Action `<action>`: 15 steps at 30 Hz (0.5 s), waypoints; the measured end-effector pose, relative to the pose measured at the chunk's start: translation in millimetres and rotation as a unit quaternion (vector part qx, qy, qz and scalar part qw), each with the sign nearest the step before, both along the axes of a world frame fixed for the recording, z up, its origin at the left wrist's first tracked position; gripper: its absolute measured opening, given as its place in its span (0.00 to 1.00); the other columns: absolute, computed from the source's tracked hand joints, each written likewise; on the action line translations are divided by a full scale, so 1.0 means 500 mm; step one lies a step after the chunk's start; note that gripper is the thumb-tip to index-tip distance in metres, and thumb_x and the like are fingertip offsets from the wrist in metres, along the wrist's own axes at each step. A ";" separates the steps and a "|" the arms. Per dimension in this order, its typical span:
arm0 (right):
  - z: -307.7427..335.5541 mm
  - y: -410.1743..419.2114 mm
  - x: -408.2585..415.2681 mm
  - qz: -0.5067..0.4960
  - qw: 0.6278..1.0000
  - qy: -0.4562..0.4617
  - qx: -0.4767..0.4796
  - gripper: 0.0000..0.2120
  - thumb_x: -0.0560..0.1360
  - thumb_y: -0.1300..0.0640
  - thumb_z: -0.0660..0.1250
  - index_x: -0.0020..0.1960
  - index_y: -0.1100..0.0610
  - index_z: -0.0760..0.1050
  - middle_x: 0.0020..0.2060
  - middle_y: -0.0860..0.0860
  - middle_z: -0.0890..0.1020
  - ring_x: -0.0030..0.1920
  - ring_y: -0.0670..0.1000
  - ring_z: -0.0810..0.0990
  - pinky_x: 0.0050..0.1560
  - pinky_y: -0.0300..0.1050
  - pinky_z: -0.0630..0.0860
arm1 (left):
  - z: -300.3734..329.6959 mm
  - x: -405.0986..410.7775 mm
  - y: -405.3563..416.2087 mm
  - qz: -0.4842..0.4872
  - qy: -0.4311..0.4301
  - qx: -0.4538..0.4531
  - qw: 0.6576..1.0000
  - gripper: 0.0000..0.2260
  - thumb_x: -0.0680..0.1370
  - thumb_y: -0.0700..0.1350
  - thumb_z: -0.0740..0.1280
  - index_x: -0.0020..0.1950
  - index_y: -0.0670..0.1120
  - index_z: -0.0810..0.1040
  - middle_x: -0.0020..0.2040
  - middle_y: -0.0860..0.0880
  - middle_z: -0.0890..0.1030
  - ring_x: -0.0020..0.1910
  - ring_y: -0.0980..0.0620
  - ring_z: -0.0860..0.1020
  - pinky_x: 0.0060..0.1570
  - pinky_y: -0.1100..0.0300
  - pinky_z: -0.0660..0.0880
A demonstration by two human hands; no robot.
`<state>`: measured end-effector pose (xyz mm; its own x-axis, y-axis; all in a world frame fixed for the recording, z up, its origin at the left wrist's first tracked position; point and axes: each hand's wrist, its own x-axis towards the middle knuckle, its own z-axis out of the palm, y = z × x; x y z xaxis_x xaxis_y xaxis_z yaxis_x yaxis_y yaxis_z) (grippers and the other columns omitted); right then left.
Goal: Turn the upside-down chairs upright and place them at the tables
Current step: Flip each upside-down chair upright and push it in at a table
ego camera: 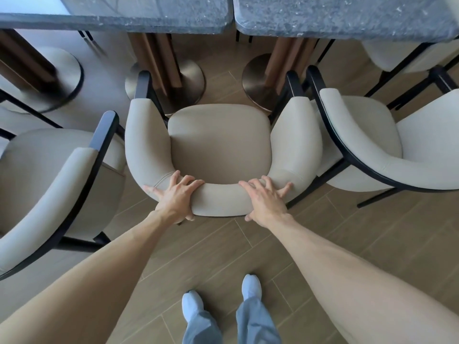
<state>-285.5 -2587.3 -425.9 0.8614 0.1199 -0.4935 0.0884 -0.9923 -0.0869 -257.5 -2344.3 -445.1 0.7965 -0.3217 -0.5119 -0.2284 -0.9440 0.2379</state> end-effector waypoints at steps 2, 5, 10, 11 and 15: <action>0.001 0.003 0.005 -0.003 1.000 -0.002 0.000 0.45 0.65 0.47 0.80 0.75 0.43 0.60 0.70 0.45 0.70 0.76 0.56 0.58 0.64 0.84 0.53 | 0.000 0.008 0.003 -0.009 -0.008 0.005 1.000 0.47 0.63 0.47 0.81 0.79 0.54 0.62 0.74 0.51 0.67 0.76 0.40 0.56 0.73 0.42 0.61; 0.001 0.015 0.021 -0.010 1.000 -0.003 0.002 0.44 0.65 0.46 0.80 0.75 0.42 0.60 0.71 0.44 0.70 0.76 0.55 0.58 0.64 0.83 0.53 | -0.004 0.027 0.016 -0.004 -0.019 0.009 1.000 0.48 0.64 0.47 0.81 0.79 0.54 0.62 0.73 0.51 0.67 0.75 0.41 0.57 0.72 0.38 0.62; -0.015 0.010 0.038 -0.002 1.000 -0.020 0.004 0.44 0.65 0.46 0.80 0.75 0.41 0.61 0.70 0.43 0.70 0.75 0.55 0.59 0.63 0.83 0.54 | -0.022 0.044 0.019 0.007 -0.041 -0.008 0.999 0.48 0.62 0.47 0.82 0.78 0.55 0.63 0.72 0.51 0.69 0.75 0.41 0.58 0.72 0.40 0.62; -0.016 0.009 0.038 -0.001 1.000 -0.021 0.004 0.44 0.65 0.46 0.80 0.75 0.42 0.61 0.71 0.44 0.70 0.75 0.55 0.59 0.63 0.83 0.54 | -0.023 0.043 0.018 0.007 -0.044 -0.010 0.999 0.48 0.63 0.47 0.82 0.78 0.55 0.63 0.72 0.51 0.68 0.75 0.41 0.57 0.72 0.38 0.62; -0.016 0.011 0.034 -0.006 1.000 -0.028 0.007 0.48 0.65 0.45 0.81 0.77 0.44 0.58 0.75 0.45 0.67 0.78 0.56 0.56 0.65 0.83 0.52 | -0.009 0.023 0.018 0.009 -0.062 -0.009 0.998 0.49 0.64 0.47 0.82 0.80 0.55 0.60 0.76 0.51 0.65 0.76 0.43 0.57 0.71 0.35 0.61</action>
<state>-268.7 -2581.8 -433.9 0.8892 0.1160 -0.4426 0.0815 -0.9920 -0.0963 -246.1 -2335.2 -449.7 0.8588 -0.3155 -0.4037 -0.2405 -0.9439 0.2262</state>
